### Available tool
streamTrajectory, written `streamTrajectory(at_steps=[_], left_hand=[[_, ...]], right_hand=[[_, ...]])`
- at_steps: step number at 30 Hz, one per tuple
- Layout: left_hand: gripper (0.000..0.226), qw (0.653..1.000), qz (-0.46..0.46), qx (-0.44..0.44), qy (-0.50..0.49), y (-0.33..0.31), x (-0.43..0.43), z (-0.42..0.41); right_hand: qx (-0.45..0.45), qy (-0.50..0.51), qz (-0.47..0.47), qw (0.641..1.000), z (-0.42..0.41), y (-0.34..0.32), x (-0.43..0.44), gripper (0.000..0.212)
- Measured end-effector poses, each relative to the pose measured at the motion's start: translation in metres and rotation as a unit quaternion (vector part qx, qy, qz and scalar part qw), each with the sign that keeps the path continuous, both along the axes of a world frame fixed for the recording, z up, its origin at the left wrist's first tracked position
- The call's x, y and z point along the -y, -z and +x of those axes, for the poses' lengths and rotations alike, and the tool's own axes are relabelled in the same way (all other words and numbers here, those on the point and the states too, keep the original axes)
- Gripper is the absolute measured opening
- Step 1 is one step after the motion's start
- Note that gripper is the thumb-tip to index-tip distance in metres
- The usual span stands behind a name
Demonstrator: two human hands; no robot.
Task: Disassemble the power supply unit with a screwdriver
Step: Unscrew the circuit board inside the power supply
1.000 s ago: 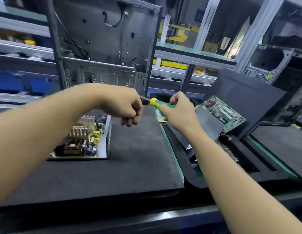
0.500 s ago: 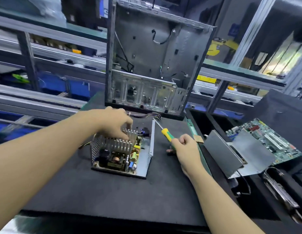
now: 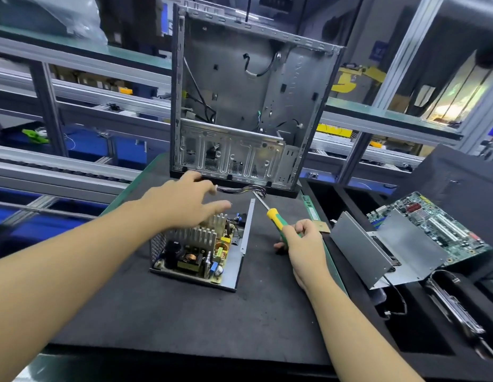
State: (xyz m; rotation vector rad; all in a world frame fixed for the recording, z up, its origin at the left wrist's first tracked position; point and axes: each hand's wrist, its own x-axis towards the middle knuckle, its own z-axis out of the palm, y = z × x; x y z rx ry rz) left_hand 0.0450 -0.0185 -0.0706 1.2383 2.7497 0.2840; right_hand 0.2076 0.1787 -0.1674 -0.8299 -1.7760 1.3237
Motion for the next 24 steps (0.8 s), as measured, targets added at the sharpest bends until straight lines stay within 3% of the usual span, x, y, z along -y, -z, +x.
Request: streamTrajectory(at_steps=[2,3,8,11,14,18,20,24], left_hand=[[0.134,0.995,-0.031,0.051,-0.084,-0.004,-0.002,0.021],[0.139,0.991,-0.055,0.073,-0.099,-0.005,-0.007,0.033],[0.113,0.986,-0.128,0.061,-0.090,-0.009,-0.024,0.056],[0.101,0.991,-0.111,0.068,0.042,-0.011,-0.016,0.035],[0.081,0.971,-0.090,0.087,0.202,-0.021,-0.003,0.014],[0.076,0.933,-0.203,0.048,0.292,-0.038,-0.016,0.018],[0.074,0.919,-0.237,0.015,0.315,-0.040,-0.023,0.024],[0.065,0.923,-0.192,0.009,0.332,-0.035,-0.012,0.016]], right_hand=[[0.005,0.010,-0.003,1.000,0.001,-0.001,0.002,0.029],[0.006,0.013,-0.007,1.000,0.001,-0.003,0.003,0.029],[0.016,0.012,-0.022,1.000,0.004,-0.010,0.012,0.030],[0.026,0.026,-0.044,0.998,0.011,-0.016,0.012,0.032],[0.027,0.048,-0.060,0.997,0.024,-0.022,0.012,0.043],[0.045,0.068,-0.053,0.995,0.036,-0.030,0.018,0.047],[0.073,0.087,-0.030,0.993,0.041,-0.036,0.020,0.046],[0.162,0.099,0.075,0.979,0.056,-0.045,0.022,0.037]])
